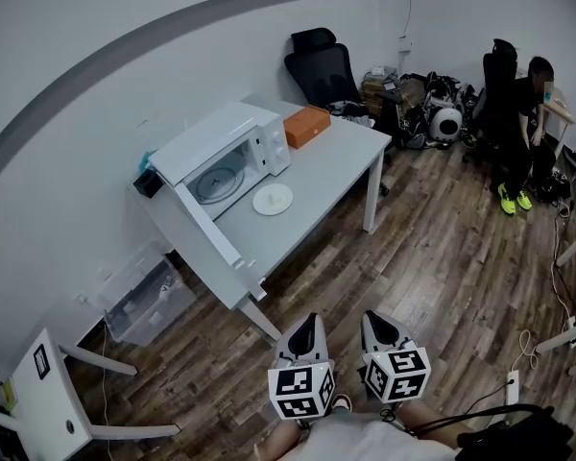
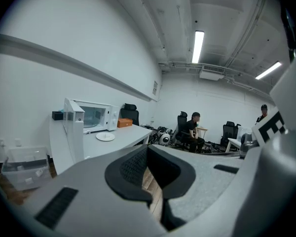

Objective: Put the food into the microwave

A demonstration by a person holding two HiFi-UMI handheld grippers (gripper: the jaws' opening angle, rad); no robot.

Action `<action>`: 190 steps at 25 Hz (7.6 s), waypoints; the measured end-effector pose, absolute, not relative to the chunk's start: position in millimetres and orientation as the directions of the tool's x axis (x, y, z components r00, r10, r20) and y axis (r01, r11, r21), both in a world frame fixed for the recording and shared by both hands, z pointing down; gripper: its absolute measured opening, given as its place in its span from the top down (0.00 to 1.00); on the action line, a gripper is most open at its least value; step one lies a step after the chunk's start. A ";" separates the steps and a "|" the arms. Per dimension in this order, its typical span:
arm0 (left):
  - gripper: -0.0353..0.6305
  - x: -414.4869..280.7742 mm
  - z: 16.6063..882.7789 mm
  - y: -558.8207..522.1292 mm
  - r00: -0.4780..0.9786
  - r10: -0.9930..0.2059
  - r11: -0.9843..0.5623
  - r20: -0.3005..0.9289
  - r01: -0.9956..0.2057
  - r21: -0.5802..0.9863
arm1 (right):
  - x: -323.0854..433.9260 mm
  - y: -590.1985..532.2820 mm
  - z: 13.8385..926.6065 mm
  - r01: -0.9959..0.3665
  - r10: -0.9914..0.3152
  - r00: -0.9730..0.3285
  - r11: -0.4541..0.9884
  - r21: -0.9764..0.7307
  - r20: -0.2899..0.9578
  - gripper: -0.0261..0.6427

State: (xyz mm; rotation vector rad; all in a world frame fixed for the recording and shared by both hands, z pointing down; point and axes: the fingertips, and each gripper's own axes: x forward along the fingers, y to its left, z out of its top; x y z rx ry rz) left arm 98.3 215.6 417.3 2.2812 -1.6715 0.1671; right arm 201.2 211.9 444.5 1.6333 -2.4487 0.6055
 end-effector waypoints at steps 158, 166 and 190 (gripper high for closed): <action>0.83 -107.6 614.5 -230.6 -0.263 -0.724 0.537 0.637 -0.795 0.282 | 2.8 -338.2 616.0 -0.610 -0.326 -0.704 0.733 -0.302 0.631 0.90; 0.83 -113.2 629.3 -230.1 -0.245 -0.693 0.560 0.678 -0.776 0.292 | -3.0 -340.5 624.4 -0.608 -0.300 -0.696 0.729 -0.314 0.652 0.90; 0.83 -110.7 638.7 -240.3 -0.169 -0.688 0.545 0.706 -0.762 0.349 | -8.9 -343.1 630.8 -0.655 -0.314 -0.657 0.687 -0.313 0.686 0.90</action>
